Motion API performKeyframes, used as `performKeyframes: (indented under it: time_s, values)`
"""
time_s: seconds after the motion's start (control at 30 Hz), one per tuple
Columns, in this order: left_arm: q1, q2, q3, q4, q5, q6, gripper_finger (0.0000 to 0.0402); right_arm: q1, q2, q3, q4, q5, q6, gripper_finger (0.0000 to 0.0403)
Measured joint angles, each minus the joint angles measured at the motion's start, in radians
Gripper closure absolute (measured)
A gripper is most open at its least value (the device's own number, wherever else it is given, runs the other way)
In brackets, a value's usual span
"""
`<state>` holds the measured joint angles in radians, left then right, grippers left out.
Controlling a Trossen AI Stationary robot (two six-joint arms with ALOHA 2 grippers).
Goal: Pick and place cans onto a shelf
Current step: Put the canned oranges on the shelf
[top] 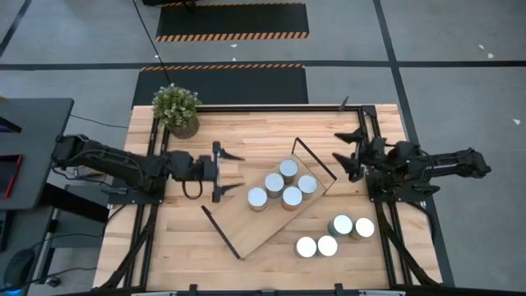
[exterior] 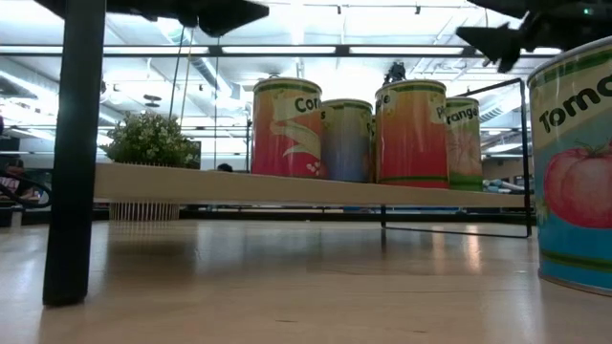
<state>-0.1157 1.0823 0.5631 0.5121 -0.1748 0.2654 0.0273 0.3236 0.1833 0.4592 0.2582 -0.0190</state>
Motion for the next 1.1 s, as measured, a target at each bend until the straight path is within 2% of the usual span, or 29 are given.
performKeyframes:
  time_s: [0.07,0.17,0.3,0.43,0.57,0.83,0.93,1.1]
  values:
    - [0.036,-0.009,-0.022,0.044,0.008,-0.008,0.0046,0.005,0.052,0.055,-0.088,-0.063,0.001,0.0056]
    - [0.080,-0.030,-0.067,0.091,0.057,-0.019,0.0046,0.026,0.136,0.139,-0.245,-0.077,0.047,0.0056]
    - [0.108,-0.039,-0.127,0.178,0.129,-0.018,0.0046,0.075,0.259,0.261,-0.478,-0.026,0.126,0.0056]
    - [0.114,-0.047,-0.139,0.192,0.132,-0.018,0.0046,0.147,0.367,0.432,-0.716,0.060,0.204,0.0056]
    - [0.115,-0.073,-0.140,0.185,0.130,-0.018,0.0046,0.222,0.469,0.583,-0.941,0.096,0.312,0.0056]
    - [0.112,-0.117,-0.148,0.164,0.132,-0.106,0.0046,0.399,0.670,0.857,-1.466,0.110,0.745,0.0056]
    - [0.112,-0.116,-0.148,0.161,0.131,-0.158,0.0046,0.450,0.729,0.915,-1.641,0.107,0.943,0.0056]
    - [0.112,-0.114,-0.148,0.121,0.131,-0.201,0.0046,0.515,0.812,0.930,-1.820,-0.081,1.218,0.0056]
